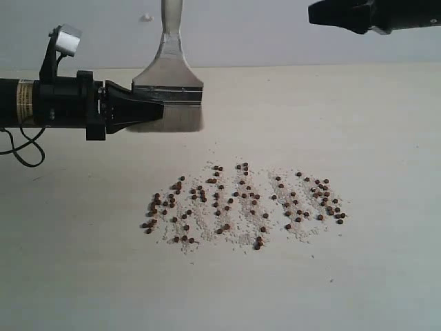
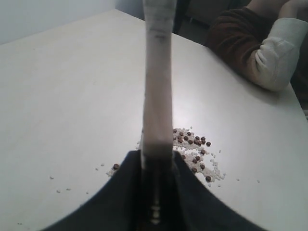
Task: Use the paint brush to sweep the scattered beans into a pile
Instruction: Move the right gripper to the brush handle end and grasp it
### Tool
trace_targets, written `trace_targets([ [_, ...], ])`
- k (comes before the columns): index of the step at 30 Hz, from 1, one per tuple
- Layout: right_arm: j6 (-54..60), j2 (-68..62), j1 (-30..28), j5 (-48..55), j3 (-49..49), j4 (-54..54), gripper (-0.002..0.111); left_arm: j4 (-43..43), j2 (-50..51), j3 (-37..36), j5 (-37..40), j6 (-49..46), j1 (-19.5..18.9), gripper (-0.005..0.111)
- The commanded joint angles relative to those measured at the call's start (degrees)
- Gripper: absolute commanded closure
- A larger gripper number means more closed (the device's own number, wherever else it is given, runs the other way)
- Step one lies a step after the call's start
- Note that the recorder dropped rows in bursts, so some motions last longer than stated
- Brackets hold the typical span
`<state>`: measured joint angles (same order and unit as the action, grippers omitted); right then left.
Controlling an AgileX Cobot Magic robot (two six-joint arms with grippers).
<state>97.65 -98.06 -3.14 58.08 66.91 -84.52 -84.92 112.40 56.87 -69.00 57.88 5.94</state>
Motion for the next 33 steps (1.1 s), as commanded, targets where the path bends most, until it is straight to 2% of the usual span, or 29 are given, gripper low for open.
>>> trace_targets([
  [1,12.6,-5.4,-0.6,11.9,0.3,-11.8,0.108,0.6,0.3,0.4,-1.0,-0.7,0.0,0.107],
  [3,14.1,-7.6,0.3,11.9,0.3,-15.0,0.108,0.6,0.3,0.4,-1.0,-0.7,0.0,0.107],
  [11,20.7,-11.1,5.6,11.9,0.7,-15.4,0.108,0.5,0.3,0.4,-1.0,-1.0,0.0,0.107],
  [14,14.5,-11.1,6.5,11.9,2.5,-15.4,0.108,0.6,0.3,0.4,-1.0,-1.1,0.0,0.107],
  [17,13.8,-11.1,6.8,11.9,3.5,-15.4,0.108,0.5,0.3,0.4,-1.0,-1.1,0.0,0.107],
  [20,13.8,-11.3,9.4,11.9,5.7,-15.4,0.098,0.3,0.3,0.4,-1.0,-1.4,0.6,0.107],
  [25,14.1,-11.3,12.5,11.9,7.8,-15.4,0.096,0.1,0.3,0.4,-1.0,-2.5,2.2,0.107],
  [27,14.1,-11.3,13.2,11.9,8.2,-15.4,0.089,0.0,0.3,0.4,-1.0,-2.6,2.7,0.107],
  [29,14.1,-11.3,13.4,11.9,8.4,-15.4,0.060,0.0,0.3,0.4,-1.0,-2.6,2.9,0.107],
  [31,13.8,-11.3,13.5,11.9,8.4,-15.4,0.055,-0.2,0.3,0.4,-1.0,-2.6,2.8,0.107],
  [33,13.4,-11.3,13.8,11.9,8.4,-15.4,0.055,-0.8,0.3,0.4,-1.0,-2.6,2.8,0.107],
])
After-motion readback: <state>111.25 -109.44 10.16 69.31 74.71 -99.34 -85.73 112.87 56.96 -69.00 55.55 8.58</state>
